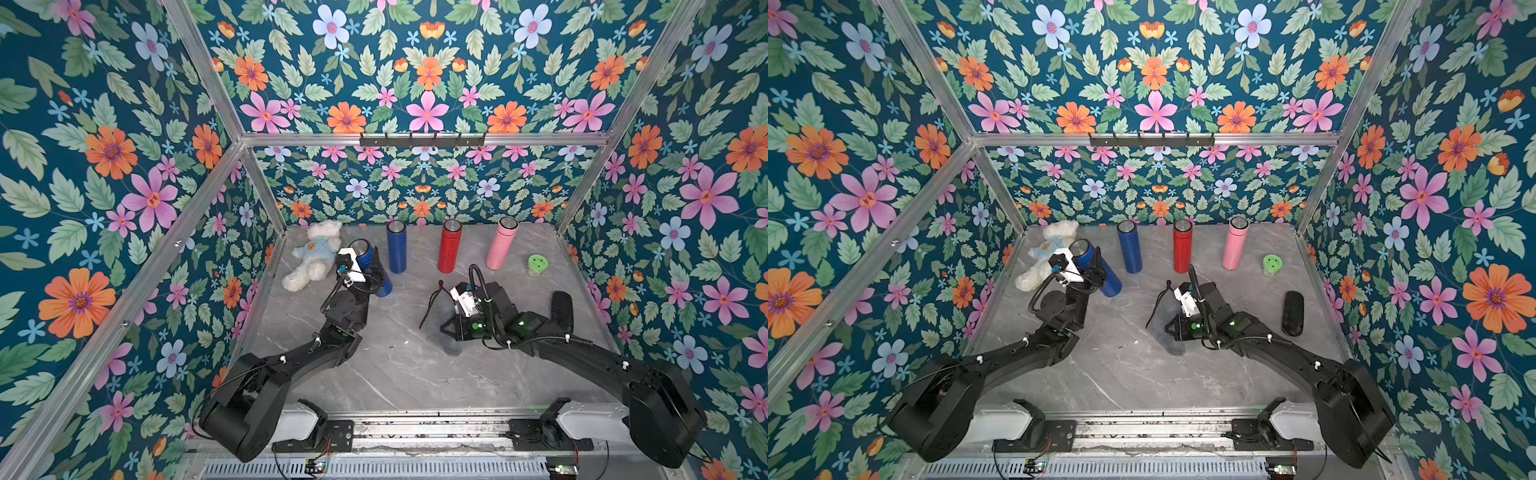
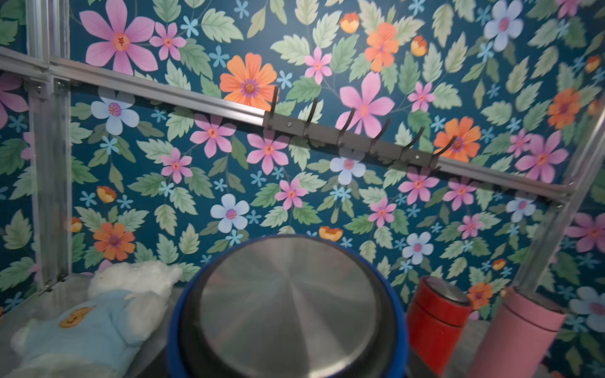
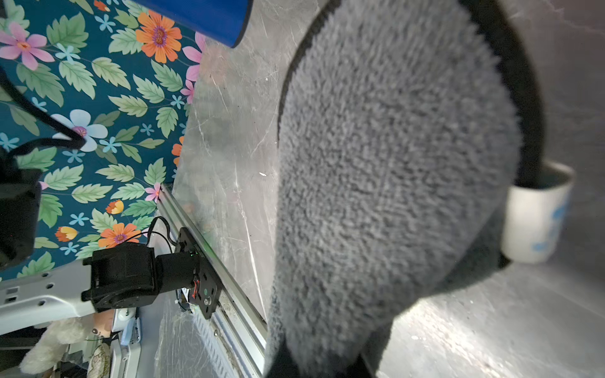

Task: Wipe the surface of the thermos
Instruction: Place the thermos at the center of the board.

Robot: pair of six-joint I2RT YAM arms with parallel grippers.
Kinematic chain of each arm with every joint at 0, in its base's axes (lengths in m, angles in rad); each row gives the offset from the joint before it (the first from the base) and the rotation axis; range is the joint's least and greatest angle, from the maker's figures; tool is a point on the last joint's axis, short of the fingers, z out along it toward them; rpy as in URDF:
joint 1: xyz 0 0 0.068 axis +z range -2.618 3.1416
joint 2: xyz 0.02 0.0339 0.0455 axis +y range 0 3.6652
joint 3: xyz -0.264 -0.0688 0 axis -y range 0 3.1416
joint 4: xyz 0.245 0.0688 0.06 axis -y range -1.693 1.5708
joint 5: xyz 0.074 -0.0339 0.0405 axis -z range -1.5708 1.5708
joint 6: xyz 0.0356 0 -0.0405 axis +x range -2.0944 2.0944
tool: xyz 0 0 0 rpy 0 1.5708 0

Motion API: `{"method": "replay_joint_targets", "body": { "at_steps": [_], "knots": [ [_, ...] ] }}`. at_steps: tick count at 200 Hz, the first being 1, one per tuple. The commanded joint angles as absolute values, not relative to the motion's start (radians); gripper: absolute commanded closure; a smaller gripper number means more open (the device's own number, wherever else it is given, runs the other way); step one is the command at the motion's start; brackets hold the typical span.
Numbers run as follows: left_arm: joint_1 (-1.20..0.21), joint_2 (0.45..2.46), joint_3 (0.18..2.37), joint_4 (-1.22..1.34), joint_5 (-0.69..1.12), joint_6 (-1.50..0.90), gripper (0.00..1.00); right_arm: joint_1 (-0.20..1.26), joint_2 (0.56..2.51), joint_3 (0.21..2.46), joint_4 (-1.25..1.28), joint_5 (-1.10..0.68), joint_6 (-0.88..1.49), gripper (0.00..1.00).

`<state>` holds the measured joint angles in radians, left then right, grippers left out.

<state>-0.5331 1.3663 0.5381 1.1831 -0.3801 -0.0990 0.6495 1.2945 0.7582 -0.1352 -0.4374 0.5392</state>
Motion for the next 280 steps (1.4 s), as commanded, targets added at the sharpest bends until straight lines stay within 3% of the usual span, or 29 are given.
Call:
{"method": "replay_joint_targets", "body": {
  "at_steps": [1,98,217,231,280],
  "knots": [
    [-0.474,1.449,0.562,1.325,-0.307,-0.053,1.0,0.669,1.325,0.77,-0.086,-0.426,0.533,1.0],
    [-0.303,1.917,0.839,1.606,-0.123,0.024,1.0,0.706,1.348,0.79,-0.14,-0.425,0.536,1.0],
    [-0.283,2.087,0.914,1.652,-0.054,0.091,1.0,0.705,1.466,0.87,-0.132,-0.468,0.505,1.0],
    [-0.283,2.087,0.91,1.648,-0.053,0.094,0.94,0.706,1.465,0.868,-0.129,-0.468,0.505,1.0],
    [-0.283,2.088,0.908,1.618,-0.048,0.09,0.51,0.705,1.47,0.869,-0.122,-0.47,0.505,1.0]
  ]
}}
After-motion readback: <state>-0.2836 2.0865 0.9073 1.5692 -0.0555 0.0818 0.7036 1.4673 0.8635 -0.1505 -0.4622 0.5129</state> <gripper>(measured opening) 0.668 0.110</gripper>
